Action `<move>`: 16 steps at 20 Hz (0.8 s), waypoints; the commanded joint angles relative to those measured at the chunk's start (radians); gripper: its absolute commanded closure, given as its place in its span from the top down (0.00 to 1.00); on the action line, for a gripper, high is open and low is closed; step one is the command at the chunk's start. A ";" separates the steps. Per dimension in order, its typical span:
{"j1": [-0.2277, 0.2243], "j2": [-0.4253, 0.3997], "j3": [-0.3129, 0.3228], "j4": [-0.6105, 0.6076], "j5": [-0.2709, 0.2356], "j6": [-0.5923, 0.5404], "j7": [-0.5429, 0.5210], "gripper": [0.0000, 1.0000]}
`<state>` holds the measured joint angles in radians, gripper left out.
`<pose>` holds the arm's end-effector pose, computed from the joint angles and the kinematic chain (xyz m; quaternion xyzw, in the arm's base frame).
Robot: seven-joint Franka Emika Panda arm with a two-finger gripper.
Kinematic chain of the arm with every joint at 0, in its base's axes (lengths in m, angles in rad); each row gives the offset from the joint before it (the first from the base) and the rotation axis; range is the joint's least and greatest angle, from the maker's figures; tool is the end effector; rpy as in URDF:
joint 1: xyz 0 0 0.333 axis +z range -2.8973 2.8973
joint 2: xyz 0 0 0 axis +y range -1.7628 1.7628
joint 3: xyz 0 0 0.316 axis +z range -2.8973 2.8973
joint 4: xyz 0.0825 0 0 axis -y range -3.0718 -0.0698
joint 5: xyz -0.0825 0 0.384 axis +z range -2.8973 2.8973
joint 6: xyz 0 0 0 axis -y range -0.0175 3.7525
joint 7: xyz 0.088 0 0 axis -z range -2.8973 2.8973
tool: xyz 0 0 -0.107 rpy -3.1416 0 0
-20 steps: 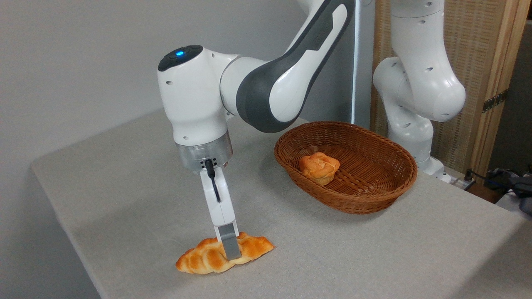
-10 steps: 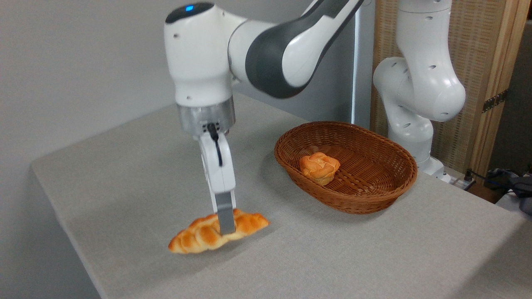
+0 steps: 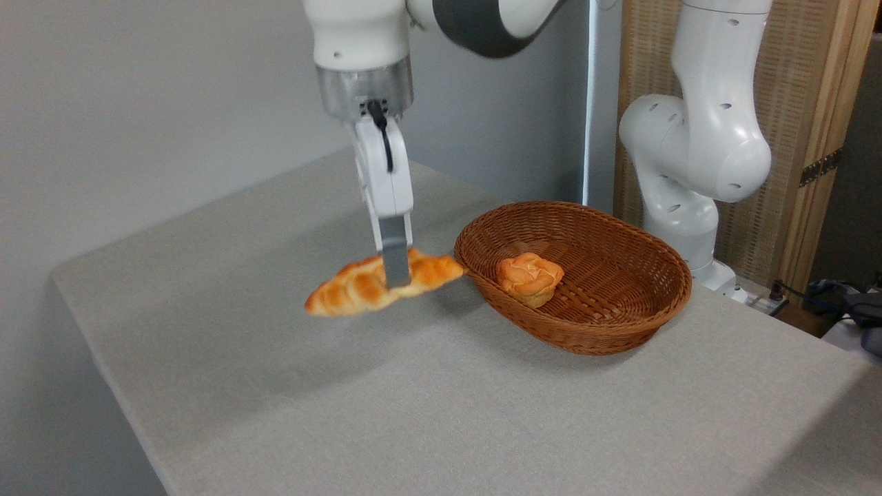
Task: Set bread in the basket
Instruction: 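Lift the gripped braided roll up off the table toward the basket, then carry the roll over the wicker basket, lower it inside, open gripper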
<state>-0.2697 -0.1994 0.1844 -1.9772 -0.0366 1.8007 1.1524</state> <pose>0.5007 -0.0396 0.5543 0.8154 -0.5777 0.0266 0.0261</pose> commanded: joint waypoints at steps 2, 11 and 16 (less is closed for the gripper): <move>-0.002 -0.061 -0.055 -0.006 -0.016 -0.136 0.033 0.45; 0.000 -0.069 -0.086 -0.002 -0.012 -0.282 0.519 0.50; 0.003 -0.077 -0.082 -0.012 0.030 -0.310 0.797 0.51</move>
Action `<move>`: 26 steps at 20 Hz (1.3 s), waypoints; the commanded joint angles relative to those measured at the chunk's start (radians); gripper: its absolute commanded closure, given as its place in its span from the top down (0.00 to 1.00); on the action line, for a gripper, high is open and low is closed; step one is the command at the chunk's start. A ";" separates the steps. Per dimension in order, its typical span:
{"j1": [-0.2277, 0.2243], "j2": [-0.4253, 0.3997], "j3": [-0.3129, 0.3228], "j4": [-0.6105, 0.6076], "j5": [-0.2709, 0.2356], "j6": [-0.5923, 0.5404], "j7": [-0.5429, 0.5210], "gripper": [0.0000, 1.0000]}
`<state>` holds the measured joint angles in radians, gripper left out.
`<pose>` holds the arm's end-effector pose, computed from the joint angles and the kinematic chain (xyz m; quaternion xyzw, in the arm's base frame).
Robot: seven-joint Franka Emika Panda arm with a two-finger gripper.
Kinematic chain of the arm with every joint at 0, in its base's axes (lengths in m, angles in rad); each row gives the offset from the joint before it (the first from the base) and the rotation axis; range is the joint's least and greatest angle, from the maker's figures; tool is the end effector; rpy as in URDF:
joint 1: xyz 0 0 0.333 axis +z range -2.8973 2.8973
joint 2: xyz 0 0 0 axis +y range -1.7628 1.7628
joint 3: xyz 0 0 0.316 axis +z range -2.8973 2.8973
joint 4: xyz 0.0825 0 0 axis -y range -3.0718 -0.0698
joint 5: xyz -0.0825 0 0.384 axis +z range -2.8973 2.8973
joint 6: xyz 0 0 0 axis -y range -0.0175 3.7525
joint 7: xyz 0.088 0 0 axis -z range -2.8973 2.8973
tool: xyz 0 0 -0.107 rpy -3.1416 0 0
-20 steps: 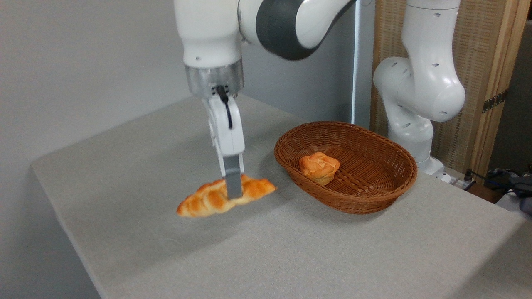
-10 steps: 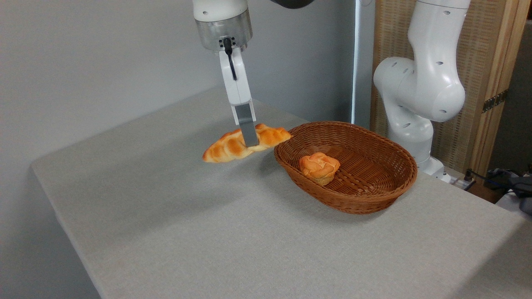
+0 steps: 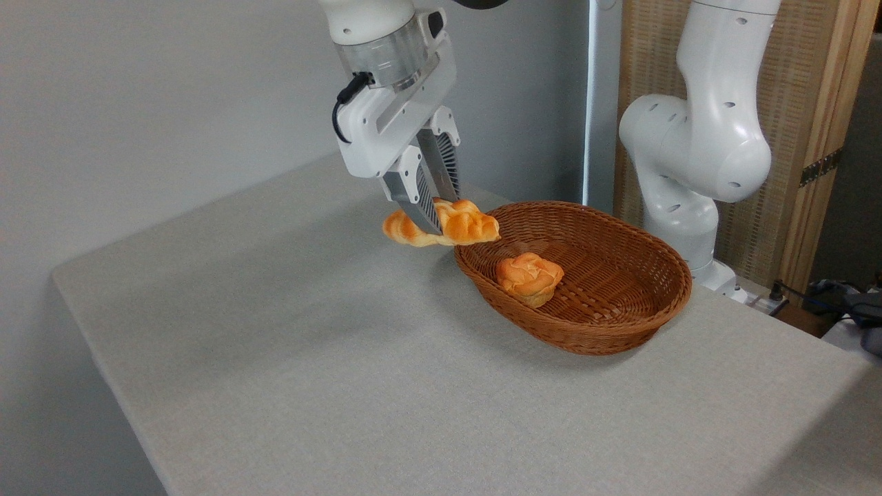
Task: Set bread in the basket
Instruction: 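Carry the roll over the wicker basket, lower it inside, open gripper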
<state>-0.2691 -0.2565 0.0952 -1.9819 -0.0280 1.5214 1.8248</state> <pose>0.4498 -0.0781 0.5589 0.5361 -0.8375 -0.0505 0.0928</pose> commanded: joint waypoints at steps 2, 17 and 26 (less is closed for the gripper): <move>0.004 -0.039 0.009 -0.023 0.022 -0.032 0.125 0.51; 0.011 -0.227 0.032 -0.253 0.131 -0.090 0.359 0.67; 0.011 -0.218 0.057 -0.278 0.166 -0.089 0.502 1.00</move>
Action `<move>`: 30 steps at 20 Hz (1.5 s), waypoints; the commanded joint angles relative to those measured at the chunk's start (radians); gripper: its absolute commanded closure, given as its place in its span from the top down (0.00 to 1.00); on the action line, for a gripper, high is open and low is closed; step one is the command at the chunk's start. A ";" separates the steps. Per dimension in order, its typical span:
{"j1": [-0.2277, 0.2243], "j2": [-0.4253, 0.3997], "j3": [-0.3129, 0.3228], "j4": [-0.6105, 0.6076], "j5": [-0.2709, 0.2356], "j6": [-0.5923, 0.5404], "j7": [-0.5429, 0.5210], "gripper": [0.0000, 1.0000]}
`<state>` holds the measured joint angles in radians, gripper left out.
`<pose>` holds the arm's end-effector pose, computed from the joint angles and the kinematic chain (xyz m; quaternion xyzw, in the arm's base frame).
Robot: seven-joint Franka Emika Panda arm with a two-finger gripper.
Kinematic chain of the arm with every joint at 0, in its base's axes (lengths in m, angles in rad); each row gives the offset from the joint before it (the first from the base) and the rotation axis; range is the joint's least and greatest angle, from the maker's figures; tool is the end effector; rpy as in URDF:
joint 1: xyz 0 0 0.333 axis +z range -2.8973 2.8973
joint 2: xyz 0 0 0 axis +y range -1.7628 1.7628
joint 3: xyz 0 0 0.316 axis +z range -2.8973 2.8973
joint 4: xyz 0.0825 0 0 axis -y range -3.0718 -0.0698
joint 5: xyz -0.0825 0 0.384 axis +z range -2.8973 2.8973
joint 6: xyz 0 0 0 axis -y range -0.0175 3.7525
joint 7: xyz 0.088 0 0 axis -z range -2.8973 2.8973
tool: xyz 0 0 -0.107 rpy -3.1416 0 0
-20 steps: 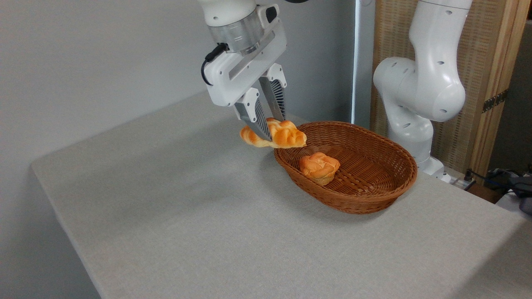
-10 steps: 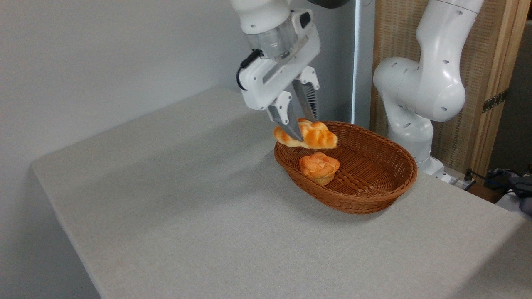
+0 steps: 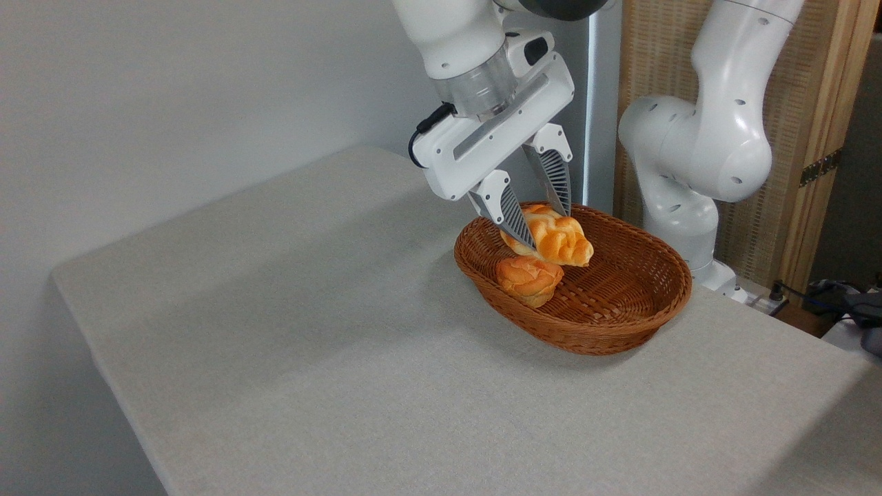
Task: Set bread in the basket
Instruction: 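Carry the roll over the wicker basket, lower it inside, open gripper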
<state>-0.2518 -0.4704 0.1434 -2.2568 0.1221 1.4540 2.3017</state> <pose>0.3727 -0.0199 0.5186 0.3374 -0.9260 -0.1031 0.1345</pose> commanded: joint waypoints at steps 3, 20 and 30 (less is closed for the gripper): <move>-0.006 -0.004 0.010 -0.003 0.016 -0.020 0.025 1.00; -0.006 0.052 0.005 0.080 -0.045 0.132 -0.322 1.00; -0.007 0.177 -0.002 0.218 -0.101 0.236 -0.875 1.00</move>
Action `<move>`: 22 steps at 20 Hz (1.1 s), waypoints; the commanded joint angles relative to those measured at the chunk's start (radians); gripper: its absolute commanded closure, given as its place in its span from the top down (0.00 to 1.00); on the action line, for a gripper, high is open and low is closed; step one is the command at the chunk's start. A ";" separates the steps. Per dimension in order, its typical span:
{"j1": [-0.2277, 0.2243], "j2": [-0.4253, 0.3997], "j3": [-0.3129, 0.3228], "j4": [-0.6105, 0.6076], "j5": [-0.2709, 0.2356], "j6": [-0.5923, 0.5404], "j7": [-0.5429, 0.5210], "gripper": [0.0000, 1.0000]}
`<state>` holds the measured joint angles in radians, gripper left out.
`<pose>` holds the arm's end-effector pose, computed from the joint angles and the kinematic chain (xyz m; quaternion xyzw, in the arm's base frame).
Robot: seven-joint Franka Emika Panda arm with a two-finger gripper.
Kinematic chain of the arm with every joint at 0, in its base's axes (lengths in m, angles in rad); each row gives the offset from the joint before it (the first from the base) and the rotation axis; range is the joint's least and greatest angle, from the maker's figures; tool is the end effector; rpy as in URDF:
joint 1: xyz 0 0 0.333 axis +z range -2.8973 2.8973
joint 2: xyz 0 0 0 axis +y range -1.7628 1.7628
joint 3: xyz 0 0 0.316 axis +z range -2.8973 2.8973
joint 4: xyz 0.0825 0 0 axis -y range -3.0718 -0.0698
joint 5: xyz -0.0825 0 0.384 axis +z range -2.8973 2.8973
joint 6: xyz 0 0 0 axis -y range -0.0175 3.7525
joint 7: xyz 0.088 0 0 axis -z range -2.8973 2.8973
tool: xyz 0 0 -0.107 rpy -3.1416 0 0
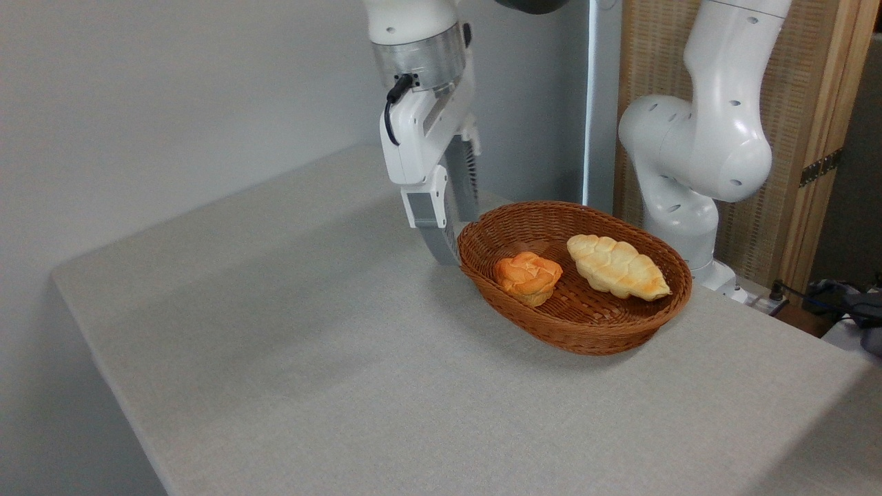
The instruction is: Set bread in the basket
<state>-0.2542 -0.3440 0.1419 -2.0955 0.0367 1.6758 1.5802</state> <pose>0.4425 -0.0393 0.5553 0.6565 -0.7533 -0.0255 0.0305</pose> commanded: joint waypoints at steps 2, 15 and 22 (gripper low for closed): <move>-0.005 0.071 -0.002 0.075 -0.017 0.033 -0.248 1.00; -0.007 0.235 -0.036 0.184 -0.043 0.217 -0.948 1.00; -0.007 0.267 -0.048 0.233 -0.046 0.216 -1.037 1.00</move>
<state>-0.2596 -0.1018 0.0960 -1.8966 0.0056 1.8850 0.6002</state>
